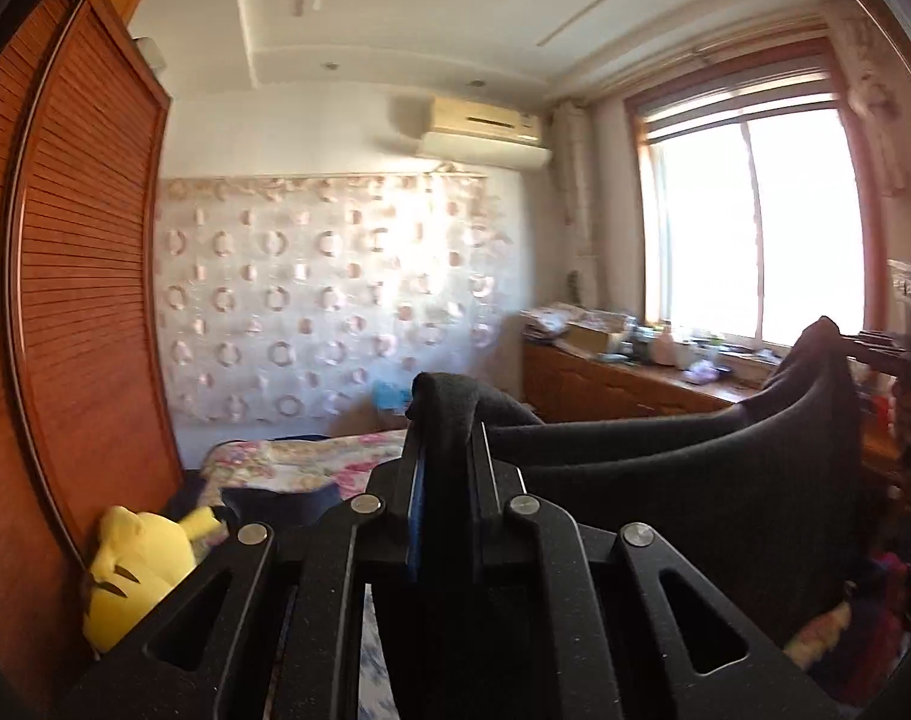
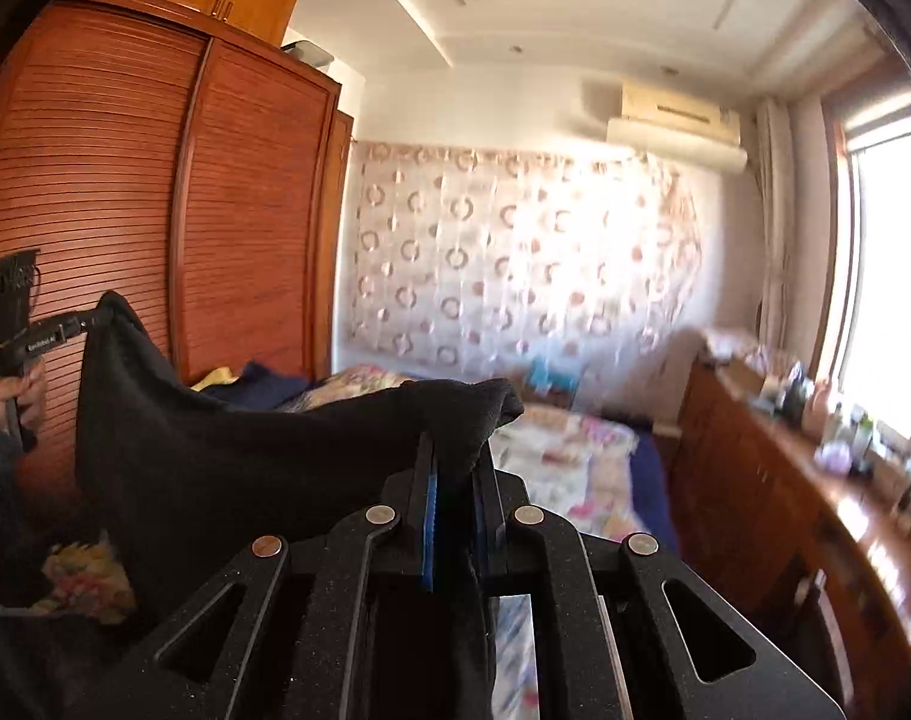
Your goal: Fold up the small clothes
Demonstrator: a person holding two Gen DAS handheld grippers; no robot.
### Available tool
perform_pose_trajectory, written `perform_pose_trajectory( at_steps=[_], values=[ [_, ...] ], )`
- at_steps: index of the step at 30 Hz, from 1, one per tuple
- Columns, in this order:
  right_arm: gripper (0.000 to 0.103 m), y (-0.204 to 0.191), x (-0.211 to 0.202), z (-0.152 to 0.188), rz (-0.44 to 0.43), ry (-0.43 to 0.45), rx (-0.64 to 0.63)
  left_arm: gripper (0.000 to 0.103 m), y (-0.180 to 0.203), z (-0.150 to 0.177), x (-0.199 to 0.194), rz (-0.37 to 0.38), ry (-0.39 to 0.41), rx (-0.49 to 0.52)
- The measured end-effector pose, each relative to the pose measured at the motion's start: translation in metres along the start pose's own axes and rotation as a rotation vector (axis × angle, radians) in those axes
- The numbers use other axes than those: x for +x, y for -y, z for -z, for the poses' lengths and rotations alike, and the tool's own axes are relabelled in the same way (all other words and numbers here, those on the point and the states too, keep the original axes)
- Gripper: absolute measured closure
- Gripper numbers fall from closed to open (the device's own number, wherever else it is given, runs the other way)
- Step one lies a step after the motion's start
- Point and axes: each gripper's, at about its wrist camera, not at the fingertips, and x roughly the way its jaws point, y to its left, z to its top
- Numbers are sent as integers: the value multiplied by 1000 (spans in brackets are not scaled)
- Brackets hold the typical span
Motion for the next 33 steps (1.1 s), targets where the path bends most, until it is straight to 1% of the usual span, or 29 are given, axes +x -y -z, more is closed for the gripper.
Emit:
perform_pose_trajectory(
  at_steps=[1,2,3,4,5,6,7,8,9,10,11,12,13,14,16,20,21,24,27,30,31,33],
  values=[
    [94,5,22,-10,8,-10,-6,90,-8,-6,30,-29,-32,2],
    [94,9,51,-19,23,-34,-12,89,-13,-7,54,-40,-66,11],
    [94,11,84,-24,57,-52,-22,87,-19,-3,84,-44,-109,23],
    [94,13,111,-25,93,-64,-32,78,-26,5,119,-66,-157,34],
    [92,13,148,-22,138,-95,-53,67,-31,16,144,-85,-199,38],
    [79,7,181,-16,200,-142,-97,62,-40,37,177,-84,-272,31],
    [70,0,218,-6,308,-199,-166,59,-45,54,197,-82,-326,14],
    [59,-1,253,10,401,-270,-210,59,-48,72,211,-80,-383,0],
    [59,2,276,25,421,-329,-198,59,-50,98,228,-58,-451,-3],
    [59,6,291,40,399,-373,-160,57,-49,113,232,-50,-471,3],
    [59,7,301,56,371,-400,-116,50,-48,125,234,-52,-483,3],
    [59,6,305,72,360,-413,-82,43,-48,138,235,-51,-501,-7],
    [59,5,307,83,343,-425,-62,31,-47,151,235,-33,-525,-21],
    [59,4,306,97,305,-440,-35,27,-45,158,233,-15,-536,-25],
    [59,6,304,116,246,-474,2,24,-32,173,225,6,-562,-8],
    [59,17,281,139,142,-503,80,24,-14,192,213,33,-593,15],
    [59,22,274,142,126,-509,94,24,-9,200,210,36,-603,24],
    [59,37,260,148,84,-530,148,24,-4,207,202,40,-621,20],
    [59,52,250,156,63,-541,184,24,-2,218,187,54,-622,-10],
    [59,54,232,167,39,-542,230,24,-2,226,172,47,-619,-33],
    [59,54,238,168,34,-544,237,24,-1,229,165,50,-616,-40],
    [59,55,231,176,33,-547,243,24,2,234,153,54,-617,-46]
  ],
)
